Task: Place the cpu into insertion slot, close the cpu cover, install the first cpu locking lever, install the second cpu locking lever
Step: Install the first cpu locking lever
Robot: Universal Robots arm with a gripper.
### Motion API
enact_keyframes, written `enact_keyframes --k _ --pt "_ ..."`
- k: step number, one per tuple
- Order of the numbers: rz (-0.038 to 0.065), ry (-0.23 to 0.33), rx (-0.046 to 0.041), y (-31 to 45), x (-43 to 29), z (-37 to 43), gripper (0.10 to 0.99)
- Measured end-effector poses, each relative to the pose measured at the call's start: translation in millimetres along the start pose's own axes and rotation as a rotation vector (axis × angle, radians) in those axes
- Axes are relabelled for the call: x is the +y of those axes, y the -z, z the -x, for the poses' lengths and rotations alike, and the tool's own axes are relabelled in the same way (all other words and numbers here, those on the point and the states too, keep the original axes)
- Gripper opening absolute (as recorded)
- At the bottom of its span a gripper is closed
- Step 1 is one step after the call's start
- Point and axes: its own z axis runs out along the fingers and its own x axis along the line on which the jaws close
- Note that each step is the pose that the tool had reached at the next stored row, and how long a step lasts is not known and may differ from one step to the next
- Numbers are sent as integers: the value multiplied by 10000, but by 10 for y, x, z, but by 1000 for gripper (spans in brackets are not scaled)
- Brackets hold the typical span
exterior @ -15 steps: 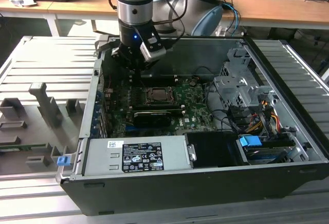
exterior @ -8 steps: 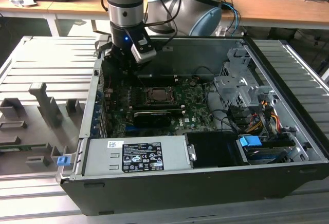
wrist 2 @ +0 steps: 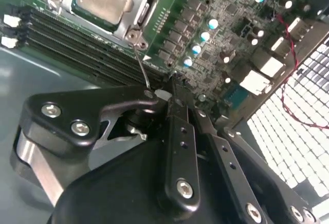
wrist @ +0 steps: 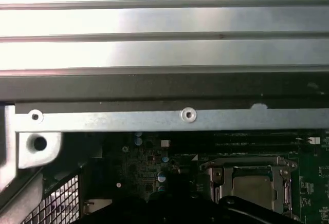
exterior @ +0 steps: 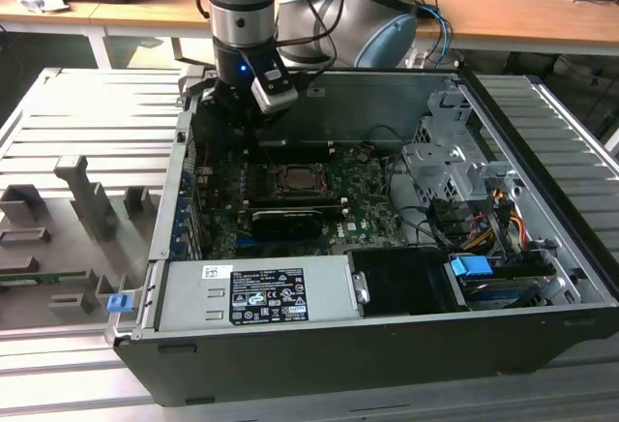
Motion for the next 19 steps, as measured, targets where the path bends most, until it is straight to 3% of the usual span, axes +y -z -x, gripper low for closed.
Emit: enact_keyframes --k 4,6,8,19 --pt "-6 -33 1 2 19 111 106" --pt "-9 -35 -2 21 28 112 106" --pt "-82 -32 -3 25 51 159 106" --pt "-89 -32 -2 24 55 271 106"
